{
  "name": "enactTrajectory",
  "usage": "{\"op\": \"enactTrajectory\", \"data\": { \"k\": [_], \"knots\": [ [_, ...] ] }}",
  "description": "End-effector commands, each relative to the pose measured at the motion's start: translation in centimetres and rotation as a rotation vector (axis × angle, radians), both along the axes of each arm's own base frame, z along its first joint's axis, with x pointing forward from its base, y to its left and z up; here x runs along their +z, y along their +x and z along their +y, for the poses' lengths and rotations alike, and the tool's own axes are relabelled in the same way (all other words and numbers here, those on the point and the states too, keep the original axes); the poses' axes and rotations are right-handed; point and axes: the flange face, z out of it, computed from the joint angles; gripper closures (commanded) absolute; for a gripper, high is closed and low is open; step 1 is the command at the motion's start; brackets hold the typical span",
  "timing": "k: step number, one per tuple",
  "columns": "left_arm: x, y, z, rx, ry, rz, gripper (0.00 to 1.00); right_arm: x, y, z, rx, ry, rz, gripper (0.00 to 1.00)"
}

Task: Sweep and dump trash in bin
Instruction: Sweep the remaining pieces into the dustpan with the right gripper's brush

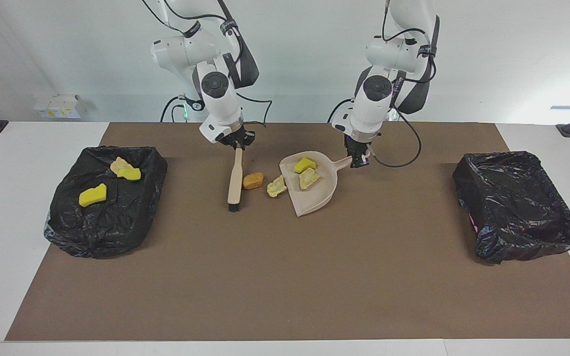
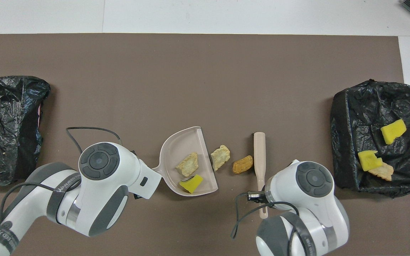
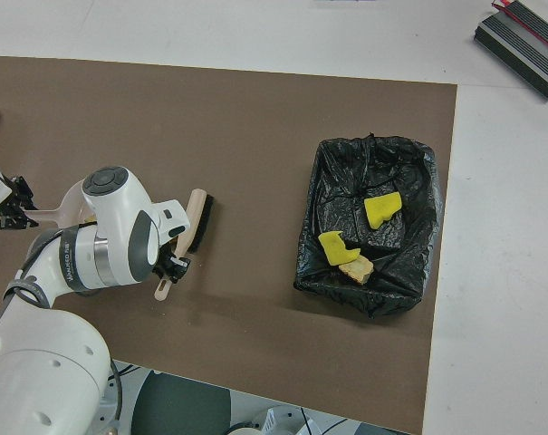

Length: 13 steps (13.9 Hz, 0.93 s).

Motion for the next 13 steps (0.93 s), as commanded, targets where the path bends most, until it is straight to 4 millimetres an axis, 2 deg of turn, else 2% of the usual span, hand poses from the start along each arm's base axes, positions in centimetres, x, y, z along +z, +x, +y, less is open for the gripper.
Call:
{"op": "enactTrajectory", "data": {
  "k": [1,5,8,10,12,13],
  "knots": [
    [-0.3,-0.6,0.0,0.012,-0.008,-0.004,1.00,0.0,2.1,4.1,0.031,0.041,0.007,1.00],
    [-0.3,-0.6,0.0,0.039,-0.005,-0.005,1.00,-0.3,3.4,11.4,0.041,0.149,0.023,1.00],
    [-0.3,-0.5,0.1,0.091,0.000,-0.004,1.00,0.3,3.1,13.8,0.021,0.204,-0.024,1.00],
    [-0.3,-0.5,0.1,0.139,0.006,-0.005,1.00,0.4,2.9,13.9,0.044,0.203,0.000,1.00],
    [-0.2,-0.3,0.1,0.287,0.018,-0.011,1.00,1.4,2.6,12.6,0.109,0.188,0.035,1.00],
    [-0.1,-0.2,0.0,0.342,0.022,-0.014,1.00,2.3,2.6,11.4,0.134,0.184,0.058,1.00]
  ]
}}
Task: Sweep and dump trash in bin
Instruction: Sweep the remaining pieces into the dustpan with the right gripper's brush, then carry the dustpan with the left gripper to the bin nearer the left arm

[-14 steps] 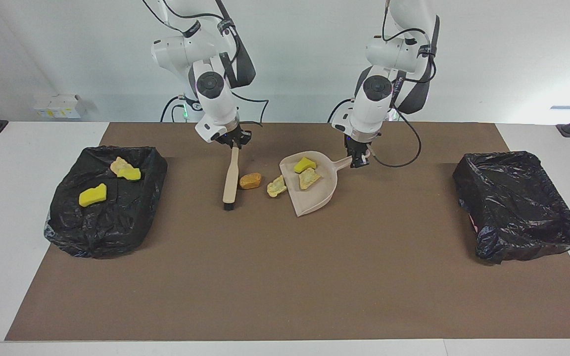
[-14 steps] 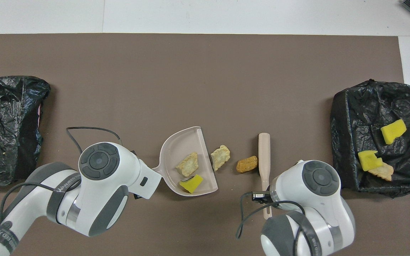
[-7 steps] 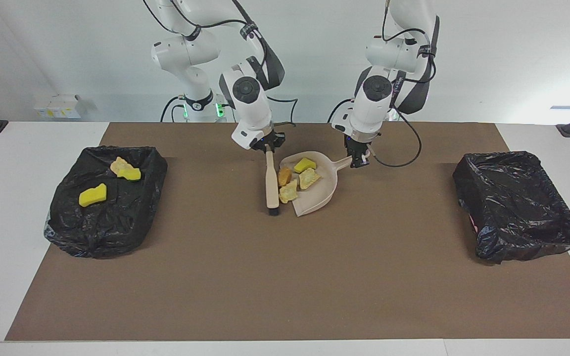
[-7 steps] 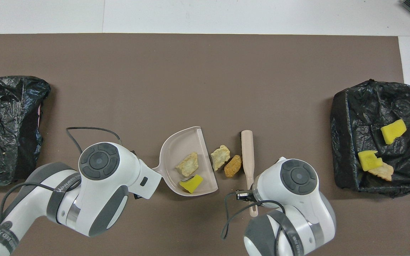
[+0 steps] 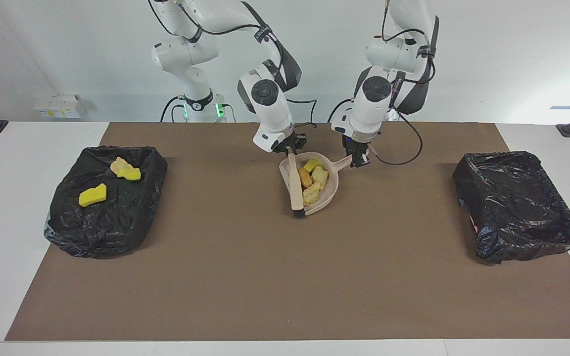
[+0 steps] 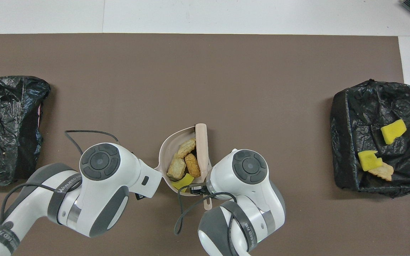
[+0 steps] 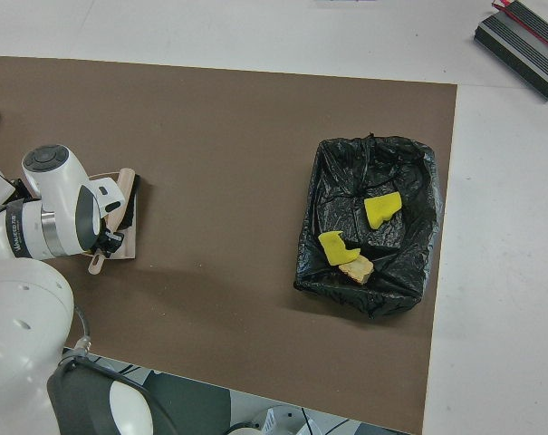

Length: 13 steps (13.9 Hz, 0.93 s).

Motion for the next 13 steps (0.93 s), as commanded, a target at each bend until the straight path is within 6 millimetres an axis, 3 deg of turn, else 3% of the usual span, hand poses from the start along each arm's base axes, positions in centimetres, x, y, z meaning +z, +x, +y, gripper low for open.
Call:
{"op": "enactTrajectory", "data": {
  "k": [1,5,7,10,11,13],
  "knots": [
    [0.3,0.3,0.1,0.185,0.007,-0.028,1.00,2.7,0.3,-3.4,0.057,0.003,0.051,1.00],
    [0.7,0.5,0.2,0.315,0.008,-0.045,1.00,5.8,0.9,-7.7,0.086,-0.070,0.043,1.00],
    [1.5,1.0,0.9,0.375,0.000,-0.061,1.00,7.4,0.7,-8.5,0.098,-0.083,0.025,1.00],
    [3.8,2.6,2.8,0.520,-0.014,-0.090,1.00,8.3,0.1,-7.9,0.124,-0.106,-0.010,1.00],
    [4.4,3.3,4.3,0.569,-0.016,-0.096,1.00,8.4,-0.2,-7.6,0.122,-0.109,-0.014,1.00],
    [6.6,4.5,6.2,0.620,-0.026,-0.112,1.00,7.9,-1.6,-5.3,0.097,-0.128,-0.016,1.00]
  ]
}}
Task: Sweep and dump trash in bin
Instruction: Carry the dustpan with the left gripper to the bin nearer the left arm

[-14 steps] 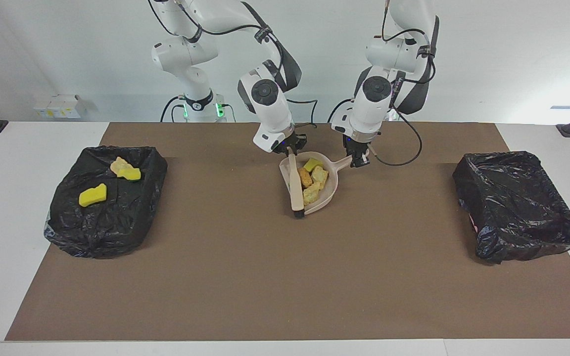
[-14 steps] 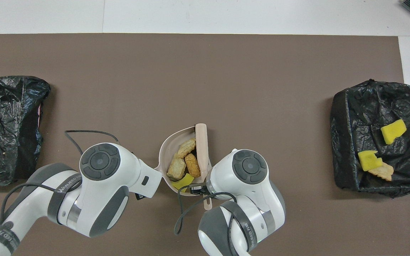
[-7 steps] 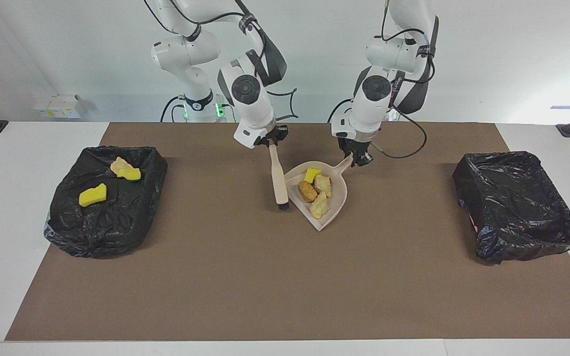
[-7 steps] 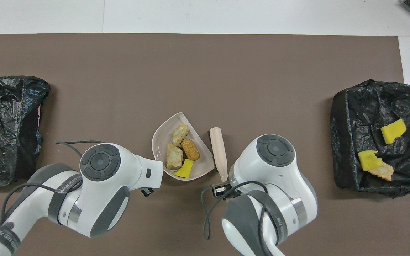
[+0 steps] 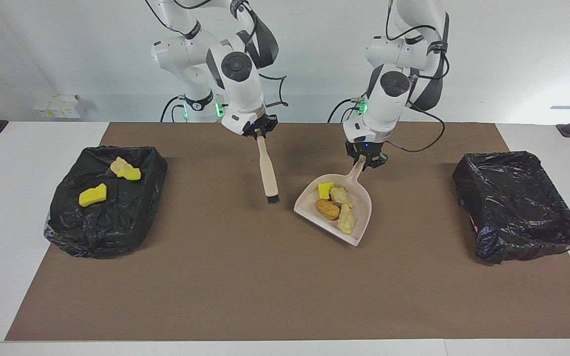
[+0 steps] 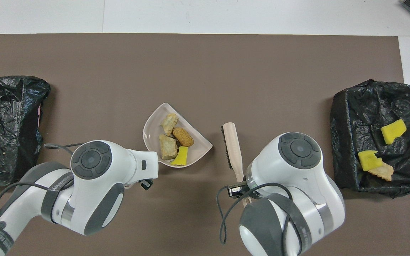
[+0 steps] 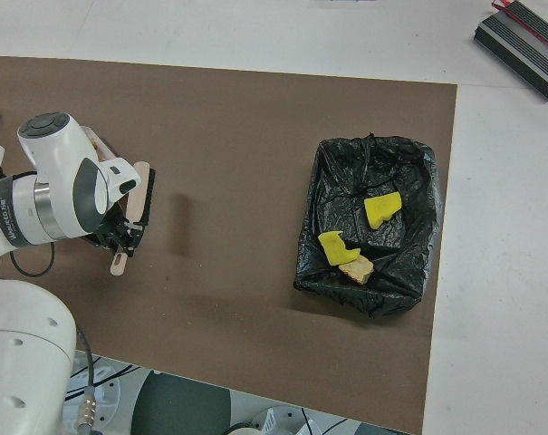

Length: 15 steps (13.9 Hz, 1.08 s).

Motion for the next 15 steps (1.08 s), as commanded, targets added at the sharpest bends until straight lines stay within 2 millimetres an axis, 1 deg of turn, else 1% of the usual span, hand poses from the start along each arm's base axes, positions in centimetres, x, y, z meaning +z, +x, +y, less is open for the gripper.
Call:
{"op": "enactTrajectory", "data": {
  "k": [1,2,3,7,9,10,11,12,13,14,15],
  "knots": [
    [3.9,1.5,2.9,0.092,-0.010,-0.028,1.00,-0.7,-2.3,3.3,-0.026,-0.031,-0.037,1.00],
    [4.8,2.3,4.2,0.120,-0.012,-0.034,1.00,-1.1,-2.7,4.3,-0.043,-0.028,-0.054,1.00],
    [5.9,3.3,6.2,0.162,-0.016,-0.044,1.00,-1.2,-3.4,5.4,-0.047,-0.028,-0.059,1.00],
    [10.8,6.3,13.4,0.300,-0.024,-0.076,1.00,-3.6,-6.9,10.5,-0.111,-0.058,-0.052,1.00],
    [12.1,6.8,18.4,0.400,-0.015,-0.044,1.00,-4.9,-8.5,12.7,-0.141,-0.073,-0.049,1.00],
    [12.7,6.8,22.0,0.501,-0.007,-0.003,1.00,-5.8,-9.3,13.8,-0.145,-0.075,-0.049,1.00],
    [12.5,6.4,25.1,0.561,0.000,0.036,1.00,-6.5,-9.9,14.7,-0.151,-0.076,-0.050,1.00],
    [12.8,6.0,28.4,0.608,-0.002,0.041,1.00,-7.0,-10.6,15.5,-0.163,-0.079,-0.051,1.00],
    [12.9,5.7,31.2,0.590,-0.008,0.024,1.00,-7.2,-10.9,15.7,-0.171,-0.082,-0.050,1.00],
    [13.1,5.4,33.0,0.517,-0.015,0.007,1.00,-7.2,-11.5,16.1,-0.158,-0.082,-0.050,1.00],
    [13.3,5.0,36.3,0.479,-0.026,-0.004,1.00,-7.3,-11.8,16.2,-0.151,-0.085,-0.048,1.00]
  ]
}}
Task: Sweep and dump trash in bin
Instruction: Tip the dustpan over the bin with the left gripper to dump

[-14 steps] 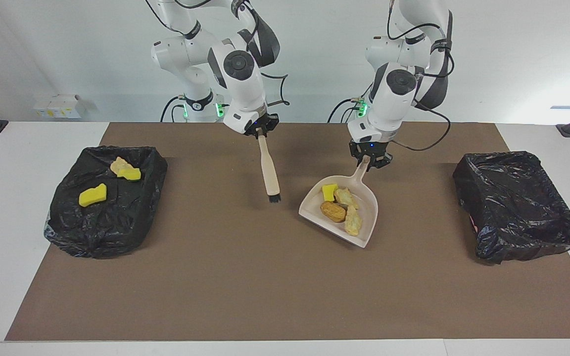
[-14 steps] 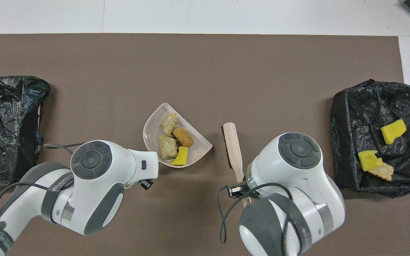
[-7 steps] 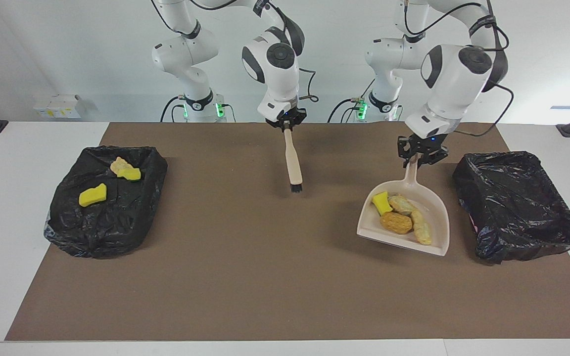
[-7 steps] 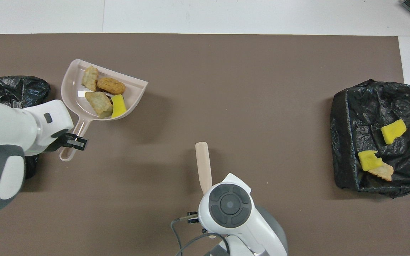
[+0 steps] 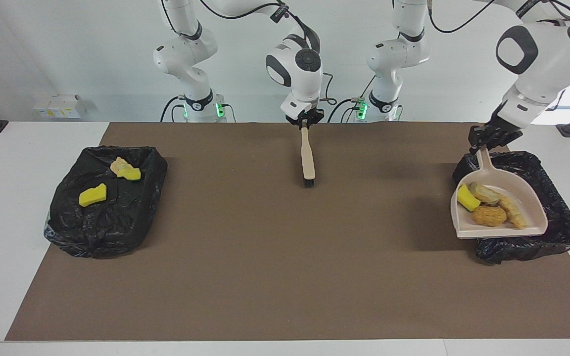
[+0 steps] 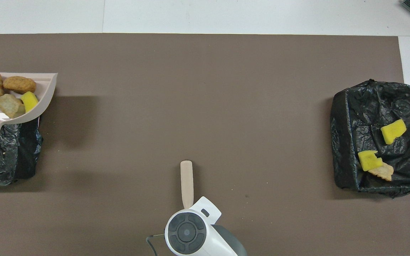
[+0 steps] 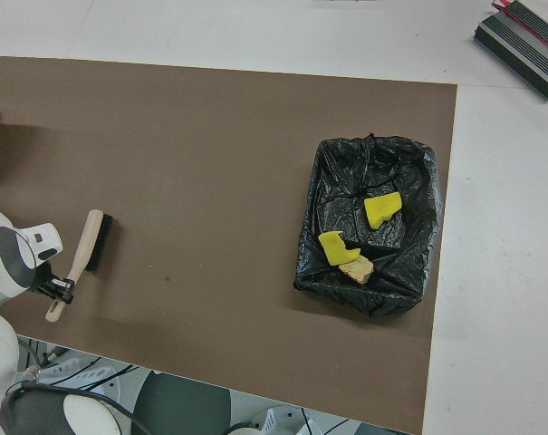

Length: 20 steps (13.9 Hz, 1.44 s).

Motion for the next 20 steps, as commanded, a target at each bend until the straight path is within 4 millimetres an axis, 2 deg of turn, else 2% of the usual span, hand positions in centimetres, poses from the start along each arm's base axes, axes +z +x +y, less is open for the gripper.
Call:
{"op": "enactTrajectory", "data": {
  "k": [1,2,3,6,8,13,15,16,20],
  "knots": [
    [0.6,-0.8,6.2,-0.088,-0.016,-0.013,1.00,0.3,-0.4,0.1,-0.010,-0.007,-0.018,1.00],
    [0.4,-1.5,8.0,-0.139,-0.017,-0.012,1.00,0.3,-0.2,0.1,-0.032,-0.010,-0.008,0.93],
    [0.4,-2.0,10.0,-0.179,-0.010,-0.009,1.00,0.4,0.1,0.0,-0.043,-0.018,-0.008,0.01],
    [0.6,-1.0,14.2,-0.289,0.079,0.086,1.00,2.5,1.4,-0.7,-0.055,-0.025,0.004,0.00],
    [1.5,0.2,16.8,-0.460,0.167,0.138,1.00,4.8,3.0,-2.0,-0.069,-0.052,0.031,0.00],
    [1.7,-0.1,18.4,-0.686,0.334,0.326,1.00,12.7,8.9,-6.5,0.029,-0.060,0.036,0.00],
    [2.1,1.0,17.3,-0.790,0.437,0.432,1.00,15.4,10.8,-7.8,0.112,-0.058,0.004,0.00],
    [2.3,1.8,15.8,-0.829,0.477,0.460,1.00,16.6,12.0,-8.9,0.134,-0.055,-0.012,0.00],
    [3.3,3.7,12.6,-0.923,0.630,0.570,1.00,22.4,16.9,-15.6,0.196,-0.002,-0.058,0.00]
  ]
}}
